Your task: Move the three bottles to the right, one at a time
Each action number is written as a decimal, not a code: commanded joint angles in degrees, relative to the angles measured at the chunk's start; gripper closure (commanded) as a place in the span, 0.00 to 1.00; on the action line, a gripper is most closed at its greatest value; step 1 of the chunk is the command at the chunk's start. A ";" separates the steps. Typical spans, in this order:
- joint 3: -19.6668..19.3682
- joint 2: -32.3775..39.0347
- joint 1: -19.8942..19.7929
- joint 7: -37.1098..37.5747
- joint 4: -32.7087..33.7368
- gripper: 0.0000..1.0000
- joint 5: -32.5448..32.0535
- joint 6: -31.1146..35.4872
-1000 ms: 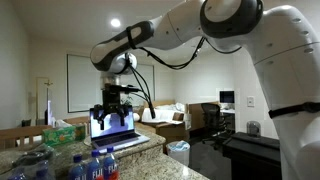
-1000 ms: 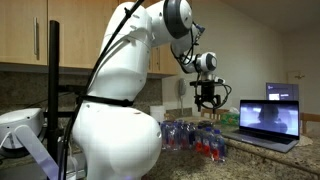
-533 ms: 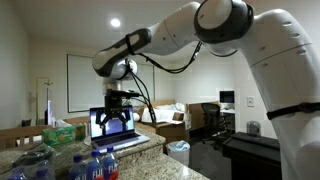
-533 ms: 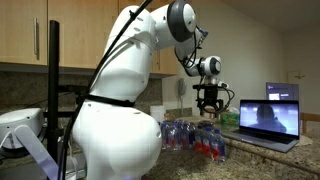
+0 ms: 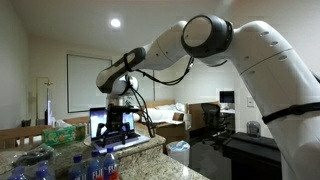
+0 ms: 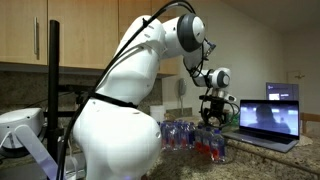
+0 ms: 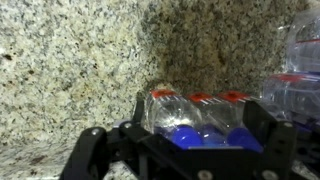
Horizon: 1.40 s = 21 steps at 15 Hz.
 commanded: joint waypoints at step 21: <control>-3.11 8.41 2.66 11.19 11.24 0.00 -2.70 -4.70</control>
